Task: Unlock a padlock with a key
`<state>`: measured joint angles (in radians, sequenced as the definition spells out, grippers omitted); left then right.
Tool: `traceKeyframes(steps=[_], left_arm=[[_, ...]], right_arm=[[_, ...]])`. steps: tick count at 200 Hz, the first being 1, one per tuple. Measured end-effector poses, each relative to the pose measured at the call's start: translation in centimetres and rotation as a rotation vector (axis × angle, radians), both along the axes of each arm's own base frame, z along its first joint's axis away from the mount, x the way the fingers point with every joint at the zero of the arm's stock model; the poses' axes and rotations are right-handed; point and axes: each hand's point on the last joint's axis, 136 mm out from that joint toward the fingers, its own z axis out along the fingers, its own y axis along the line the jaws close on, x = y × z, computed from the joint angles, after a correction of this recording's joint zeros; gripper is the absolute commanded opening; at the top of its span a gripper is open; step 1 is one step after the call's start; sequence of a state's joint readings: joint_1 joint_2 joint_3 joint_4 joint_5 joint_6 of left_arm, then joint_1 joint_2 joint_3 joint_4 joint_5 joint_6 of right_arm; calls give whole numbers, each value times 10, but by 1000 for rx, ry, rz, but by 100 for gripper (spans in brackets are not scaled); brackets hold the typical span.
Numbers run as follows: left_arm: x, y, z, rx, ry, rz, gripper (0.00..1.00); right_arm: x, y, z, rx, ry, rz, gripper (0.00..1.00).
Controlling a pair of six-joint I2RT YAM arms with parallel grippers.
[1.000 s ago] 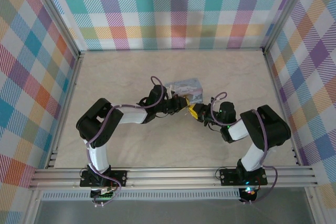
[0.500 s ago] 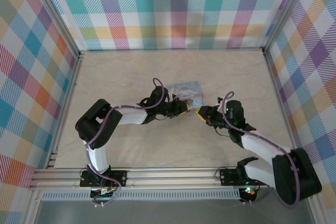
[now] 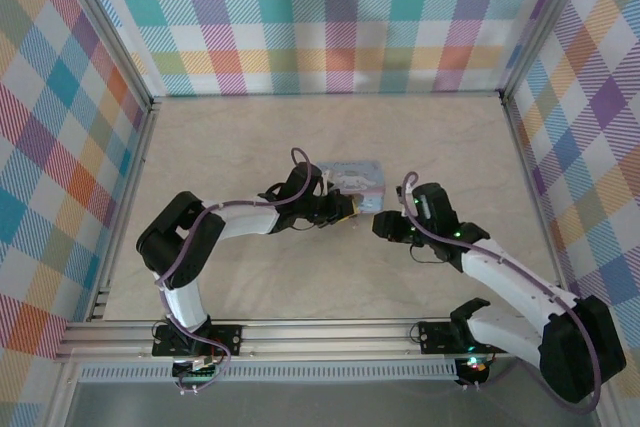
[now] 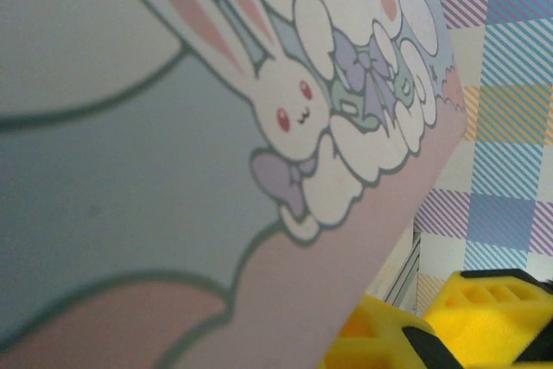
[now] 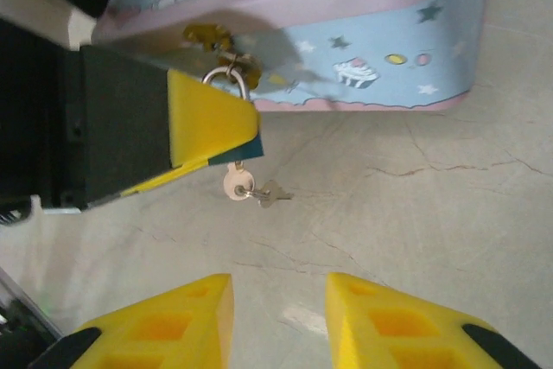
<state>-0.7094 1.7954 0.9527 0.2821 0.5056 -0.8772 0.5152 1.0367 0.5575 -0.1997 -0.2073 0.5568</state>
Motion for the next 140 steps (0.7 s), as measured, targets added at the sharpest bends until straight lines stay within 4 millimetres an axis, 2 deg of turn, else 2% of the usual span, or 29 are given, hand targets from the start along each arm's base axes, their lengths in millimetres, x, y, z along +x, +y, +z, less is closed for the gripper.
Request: traceKeyframes(steps=[56, 140], left_arm=[[2, -3, 7, -3, 4, -6, 0], [1, -5, 13, -13, 5, -18, 0]], right_arm=[[-8, 15, -20, -166, -69, 129, 45], [14, 37, -18, -263, -176, 175, 50]])
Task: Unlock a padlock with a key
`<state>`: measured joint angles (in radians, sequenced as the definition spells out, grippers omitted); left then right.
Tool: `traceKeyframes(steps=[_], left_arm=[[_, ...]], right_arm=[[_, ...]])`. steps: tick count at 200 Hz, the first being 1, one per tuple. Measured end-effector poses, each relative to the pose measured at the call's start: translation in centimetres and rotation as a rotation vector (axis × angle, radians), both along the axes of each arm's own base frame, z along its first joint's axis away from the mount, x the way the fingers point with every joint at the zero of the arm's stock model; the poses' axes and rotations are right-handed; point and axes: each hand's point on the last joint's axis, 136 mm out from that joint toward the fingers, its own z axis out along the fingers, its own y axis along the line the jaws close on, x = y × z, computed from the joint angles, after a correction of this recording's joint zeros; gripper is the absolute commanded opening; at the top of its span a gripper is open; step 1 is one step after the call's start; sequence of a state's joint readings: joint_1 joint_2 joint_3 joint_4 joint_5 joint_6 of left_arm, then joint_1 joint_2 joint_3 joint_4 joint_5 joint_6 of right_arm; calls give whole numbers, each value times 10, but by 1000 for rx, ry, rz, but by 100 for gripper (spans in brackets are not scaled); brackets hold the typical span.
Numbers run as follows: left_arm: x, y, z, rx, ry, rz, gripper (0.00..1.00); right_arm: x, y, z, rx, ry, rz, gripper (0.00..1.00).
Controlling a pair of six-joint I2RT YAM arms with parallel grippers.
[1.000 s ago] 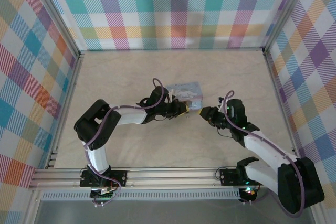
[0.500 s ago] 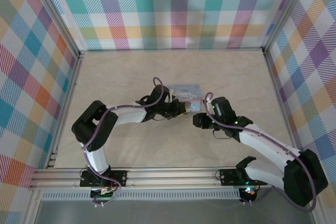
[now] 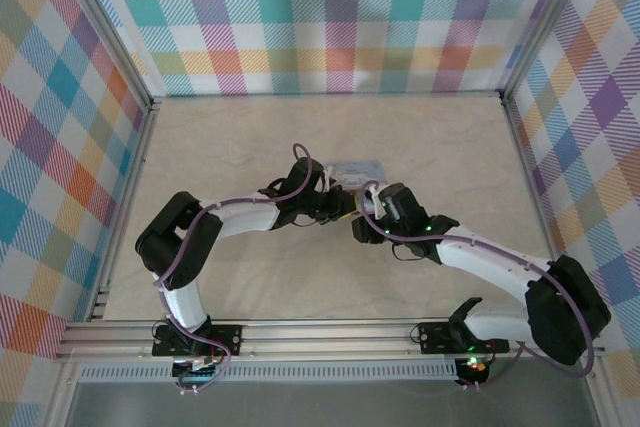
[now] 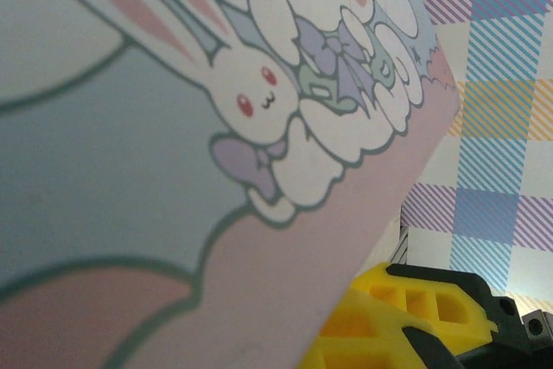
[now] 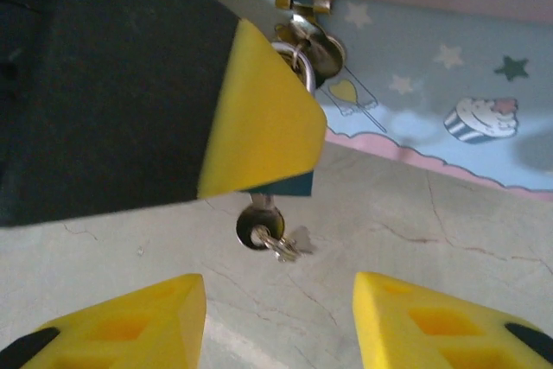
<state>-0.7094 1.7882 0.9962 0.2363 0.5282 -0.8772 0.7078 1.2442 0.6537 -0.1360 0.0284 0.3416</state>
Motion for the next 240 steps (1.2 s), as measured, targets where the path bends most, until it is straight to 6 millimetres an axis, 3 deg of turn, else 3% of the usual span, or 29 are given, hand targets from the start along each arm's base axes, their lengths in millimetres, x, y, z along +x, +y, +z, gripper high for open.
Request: traceKeyframes(steps=[60, 114, 155, 207, 230, 240], left_arm=[[0, -1, 2, -5, 0, -5, 0], [1, -1, 5, -10, -5, -5, 0], [0, -2, 7, -14, -5, -8, 0], [5, 2, 5, -4, -5, 11, 0], [5, 3, 4, -1, -2, 11, 0], [4, 3, 4, 1, 0, 11, 0]], right_arm=[[14, 8, 2, -40, -32, 4, 46], [16, 14, 0, -73, -42, 20, 45], [17, 13, -1, -96, -55, 20, 36], [21, 11, -2, -132, -55, 7, 0], [20, 13, -2, -138, -59, 20, 0], [20, 13, -2, -138, -58, 21, 13]])
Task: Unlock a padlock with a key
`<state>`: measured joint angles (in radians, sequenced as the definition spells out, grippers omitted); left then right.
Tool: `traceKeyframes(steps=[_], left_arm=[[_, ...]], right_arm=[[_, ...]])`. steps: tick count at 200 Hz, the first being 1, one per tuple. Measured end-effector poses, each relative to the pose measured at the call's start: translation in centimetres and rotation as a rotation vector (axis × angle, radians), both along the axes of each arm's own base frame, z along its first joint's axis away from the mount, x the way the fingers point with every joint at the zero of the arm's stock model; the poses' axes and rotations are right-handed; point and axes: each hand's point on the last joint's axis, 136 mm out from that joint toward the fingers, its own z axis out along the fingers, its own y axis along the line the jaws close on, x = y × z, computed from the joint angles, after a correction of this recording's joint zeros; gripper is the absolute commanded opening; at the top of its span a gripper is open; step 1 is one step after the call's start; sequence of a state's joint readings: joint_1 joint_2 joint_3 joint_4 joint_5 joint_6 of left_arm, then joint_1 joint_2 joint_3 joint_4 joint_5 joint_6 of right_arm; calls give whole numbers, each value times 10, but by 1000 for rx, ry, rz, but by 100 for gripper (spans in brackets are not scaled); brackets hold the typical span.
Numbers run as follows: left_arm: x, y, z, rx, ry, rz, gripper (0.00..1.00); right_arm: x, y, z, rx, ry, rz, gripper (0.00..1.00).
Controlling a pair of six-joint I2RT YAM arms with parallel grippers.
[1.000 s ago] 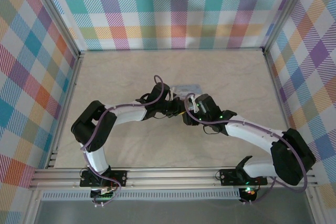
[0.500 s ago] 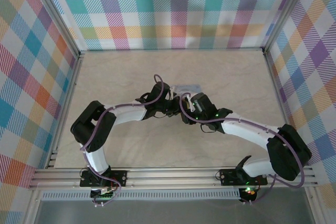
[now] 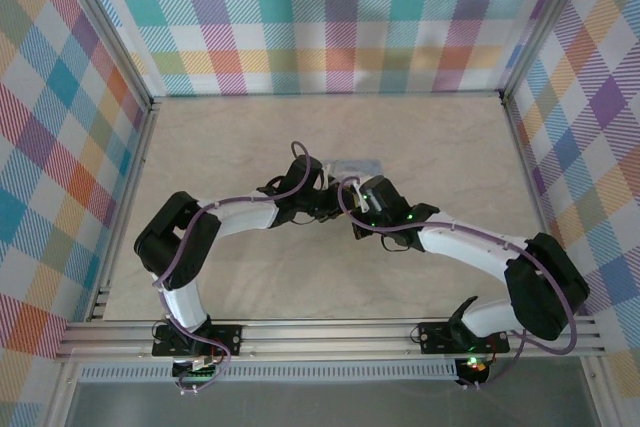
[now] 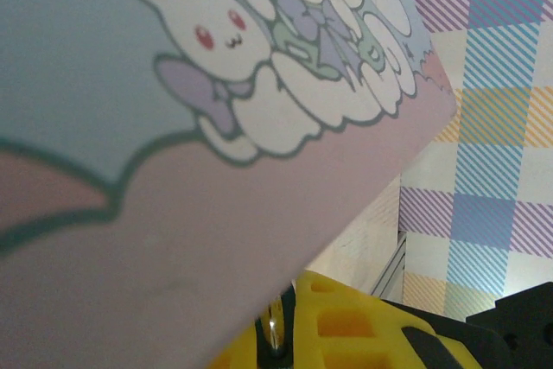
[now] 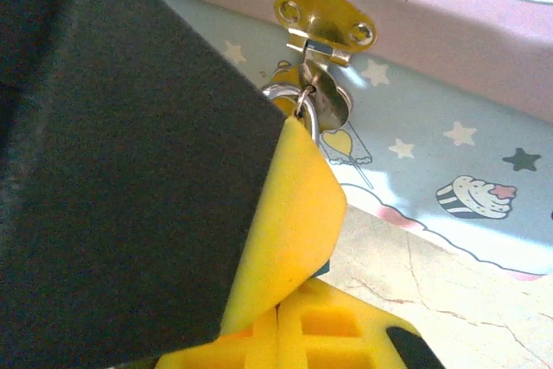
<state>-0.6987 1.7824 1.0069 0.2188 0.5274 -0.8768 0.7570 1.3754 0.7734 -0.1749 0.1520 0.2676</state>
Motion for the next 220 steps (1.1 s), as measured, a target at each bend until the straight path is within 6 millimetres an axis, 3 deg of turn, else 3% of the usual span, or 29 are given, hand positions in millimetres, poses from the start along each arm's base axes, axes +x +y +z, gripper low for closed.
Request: traceKeyframes(steps=[11, 23, 70, 126, 167, 220], left_arm=[[-1, 0, 0, -1, 2, -3, 0], [-1, 0, 0, -3, 2, -5, 0], [-1, 0, -1, 0, 2, -7, 1], [-5, 8, -16, 52, -3, -5, 4], [-11, 21, -39, 118, 10, 16, 6], [-14, 24, -46, 148, 4, 25, 10]], right_arm=[[0, 0, 0, 1, 2, -4, 30], [-1, 0, 0, 1, 4, 1, 37], [-3, 0, 2, 13, 2, -1, 38], [-19, -18, 15, 62, -23, -40, 39], [-27, -30, 7, 63, -3, -83, 40], [-29, -34, -1, 68, 25, -122, 40]])
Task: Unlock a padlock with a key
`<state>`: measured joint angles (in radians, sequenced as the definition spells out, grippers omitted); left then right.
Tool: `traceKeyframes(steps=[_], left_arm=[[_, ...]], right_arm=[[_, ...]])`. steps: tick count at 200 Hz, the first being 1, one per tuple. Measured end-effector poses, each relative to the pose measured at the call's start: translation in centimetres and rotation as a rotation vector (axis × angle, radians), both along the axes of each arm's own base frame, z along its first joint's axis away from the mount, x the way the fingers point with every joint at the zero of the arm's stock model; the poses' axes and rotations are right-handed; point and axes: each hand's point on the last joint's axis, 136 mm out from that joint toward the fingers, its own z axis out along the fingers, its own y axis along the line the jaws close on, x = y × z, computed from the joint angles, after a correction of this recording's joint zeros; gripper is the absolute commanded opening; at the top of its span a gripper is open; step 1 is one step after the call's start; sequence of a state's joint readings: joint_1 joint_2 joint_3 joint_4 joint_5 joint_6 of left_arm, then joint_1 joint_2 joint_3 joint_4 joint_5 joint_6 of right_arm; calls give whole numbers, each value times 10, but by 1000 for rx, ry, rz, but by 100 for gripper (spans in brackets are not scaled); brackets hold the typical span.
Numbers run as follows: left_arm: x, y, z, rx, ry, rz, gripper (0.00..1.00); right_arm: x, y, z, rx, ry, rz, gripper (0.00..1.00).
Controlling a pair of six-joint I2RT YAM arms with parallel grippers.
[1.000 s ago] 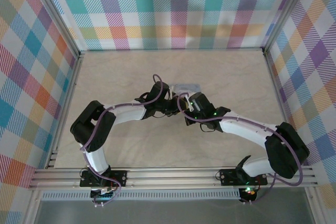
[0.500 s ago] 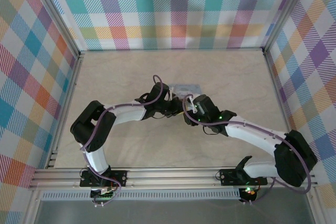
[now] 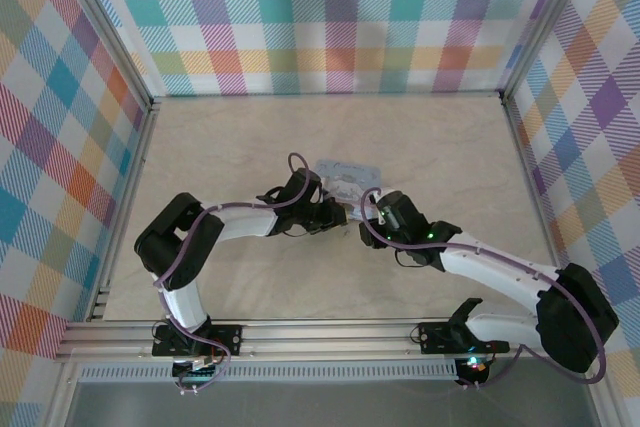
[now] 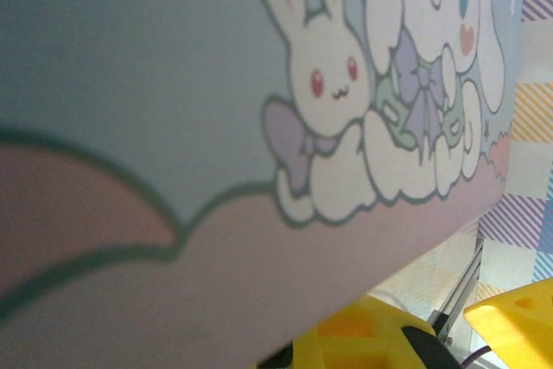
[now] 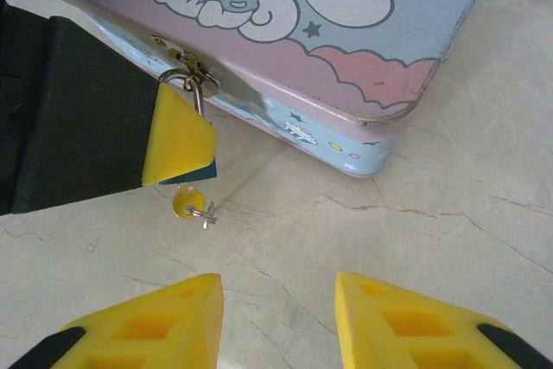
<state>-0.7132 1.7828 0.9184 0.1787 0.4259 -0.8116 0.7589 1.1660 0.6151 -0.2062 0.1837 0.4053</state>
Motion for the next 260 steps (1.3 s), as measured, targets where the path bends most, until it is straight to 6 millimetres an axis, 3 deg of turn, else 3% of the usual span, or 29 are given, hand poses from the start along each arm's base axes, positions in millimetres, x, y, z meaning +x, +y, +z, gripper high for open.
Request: traceKeyframes(steps=[40, 86, 118, 146, 186, 222, 260], left_arm=[[-4, -4, -4, -6, 7, -11, 13], [-4, -11, -7, -20, -2, -21, 33], [-5, -9, -7, -20, -3, -21, 35], [-14, 0, -4, -10, -8, -18, 36], [-18, 13, 25, -14, -75, -6, 41], [-12, 28, 45, 6, -137, 25, 46], [0, 51, 46, 76, -165, 81, 50]], right_arm=[[1, 1, -9, -5, 28, -17, 39], [5, -2, -27, -33, 70, -41, 38], [10, -5, -30, -34, 82, -64, 36], [19, -3, -29, -23, 82, -77, 32], [35, -4, -36, -29, 104, -101, 30], [57, -7, -36, -27, 99, -136, 31], [71, -5, -33, -28, 82, -139, 35]])
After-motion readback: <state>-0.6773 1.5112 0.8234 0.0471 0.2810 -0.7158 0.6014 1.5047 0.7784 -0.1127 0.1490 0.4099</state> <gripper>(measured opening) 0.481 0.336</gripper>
